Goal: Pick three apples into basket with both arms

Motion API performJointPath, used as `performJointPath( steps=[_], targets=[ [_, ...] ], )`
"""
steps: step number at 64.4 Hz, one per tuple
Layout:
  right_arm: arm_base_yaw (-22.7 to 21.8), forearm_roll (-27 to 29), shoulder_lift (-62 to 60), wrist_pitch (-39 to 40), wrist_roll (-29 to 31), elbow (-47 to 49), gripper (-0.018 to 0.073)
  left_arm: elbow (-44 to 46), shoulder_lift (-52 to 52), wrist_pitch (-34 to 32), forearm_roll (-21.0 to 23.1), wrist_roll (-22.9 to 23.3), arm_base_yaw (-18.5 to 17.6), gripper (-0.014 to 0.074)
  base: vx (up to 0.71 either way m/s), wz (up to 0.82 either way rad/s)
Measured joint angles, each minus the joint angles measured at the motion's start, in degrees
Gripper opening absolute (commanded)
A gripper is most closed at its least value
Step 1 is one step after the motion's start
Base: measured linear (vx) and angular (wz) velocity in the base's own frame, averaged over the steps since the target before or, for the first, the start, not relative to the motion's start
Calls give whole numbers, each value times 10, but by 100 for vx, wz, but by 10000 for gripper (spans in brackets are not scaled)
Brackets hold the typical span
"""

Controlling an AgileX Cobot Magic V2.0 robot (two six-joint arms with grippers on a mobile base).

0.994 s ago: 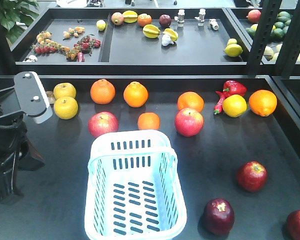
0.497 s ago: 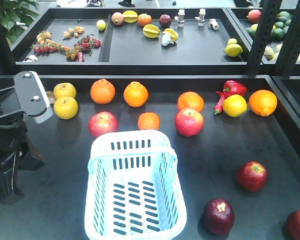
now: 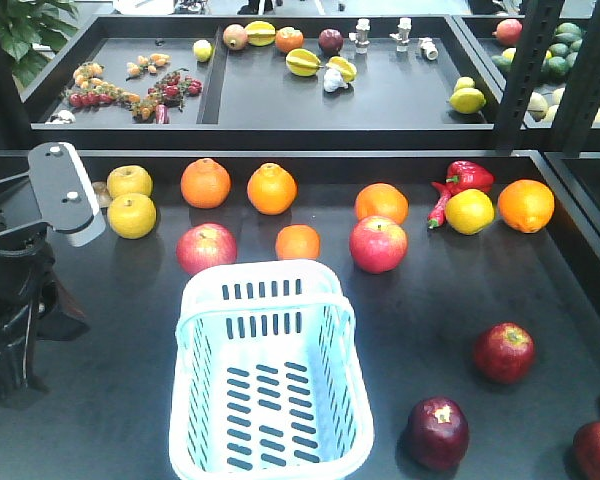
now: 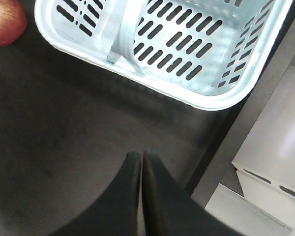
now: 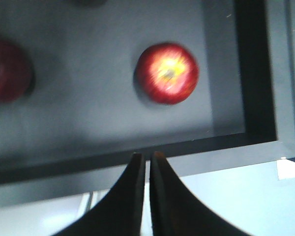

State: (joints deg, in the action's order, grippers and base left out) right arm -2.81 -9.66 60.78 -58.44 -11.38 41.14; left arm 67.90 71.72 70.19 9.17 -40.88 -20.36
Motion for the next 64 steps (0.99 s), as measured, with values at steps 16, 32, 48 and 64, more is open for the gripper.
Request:
performJointPath(
  steps=[16,32,48,64],
  targets=[
    [-149,126,49,-10,128,45,35,0,0,0,0,0,0,-8,0,0],
    [-195,179,113,5,189,48,115,0,0,0,0,0,0,-8,0,0],
    [-196,172,177,1,188,70,453,0,0,0,0,0,0,-8,0,0],
    [-196,170,214,-6,188,109,729,0,0,0,0,0,0,-8,0,0]
  ],
)
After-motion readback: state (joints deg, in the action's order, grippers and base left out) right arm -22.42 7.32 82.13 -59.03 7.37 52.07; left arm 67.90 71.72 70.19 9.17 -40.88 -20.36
